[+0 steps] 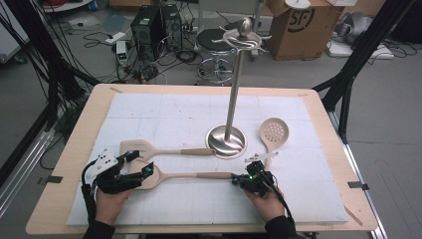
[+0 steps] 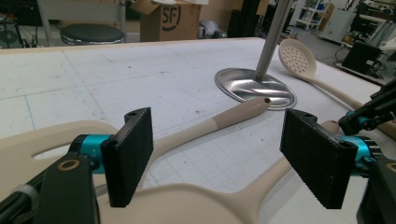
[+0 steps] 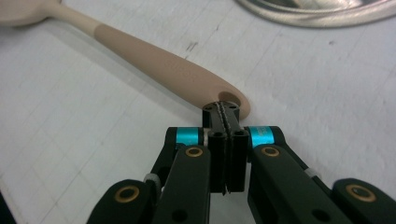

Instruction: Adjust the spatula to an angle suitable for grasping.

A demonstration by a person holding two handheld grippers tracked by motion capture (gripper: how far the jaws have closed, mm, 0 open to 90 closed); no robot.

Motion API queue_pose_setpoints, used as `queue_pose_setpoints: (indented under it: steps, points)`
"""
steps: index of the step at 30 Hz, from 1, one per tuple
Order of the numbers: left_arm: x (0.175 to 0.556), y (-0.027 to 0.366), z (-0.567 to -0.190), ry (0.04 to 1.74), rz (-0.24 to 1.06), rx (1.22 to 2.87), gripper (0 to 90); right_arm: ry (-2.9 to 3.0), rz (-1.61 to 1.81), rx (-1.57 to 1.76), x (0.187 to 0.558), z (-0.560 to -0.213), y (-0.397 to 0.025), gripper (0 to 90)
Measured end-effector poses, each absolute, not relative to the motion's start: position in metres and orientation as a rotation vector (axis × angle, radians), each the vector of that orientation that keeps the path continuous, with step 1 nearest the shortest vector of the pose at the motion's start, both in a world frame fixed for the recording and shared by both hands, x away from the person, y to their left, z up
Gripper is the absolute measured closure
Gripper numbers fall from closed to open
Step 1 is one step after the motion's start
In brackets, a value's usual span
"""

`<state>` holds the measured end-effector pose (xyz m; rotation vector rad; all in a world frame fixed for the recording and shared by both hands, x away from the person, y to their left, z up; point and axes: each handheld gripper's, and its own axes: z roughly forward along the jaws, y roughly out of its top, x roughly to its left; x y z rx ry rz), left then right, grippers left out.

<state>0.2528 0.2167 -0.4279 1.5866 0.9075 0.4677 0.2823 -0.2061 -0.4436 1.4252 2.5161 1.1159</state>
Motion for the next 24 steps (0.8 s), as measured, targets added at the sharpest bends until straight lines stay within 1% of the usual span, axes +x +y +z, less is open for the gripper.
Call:
queue_pose_setpoints:
  steps: [3, 6, 24]
  points:
    - [0.252, 0.220, -0.427, 0.913, 0.459, 1.558, 26.4, 2.512, 1.136, 1.457, 0.294, -0.444, -0.206, 90.0]
    - [0.253, 0.221, -0.428, 0.918, 0.463, 1.571, 26.4, 2.516, 1.124, 1.479, 0.303, -0.443, -0.205, 90.0]
    - [0.253, 0.219, -0.429, 0.906, 0.472, 1.581, 26.6, 2.531, 1.082, 1.502, 0.332, -0.440, -0.196, 90.0]
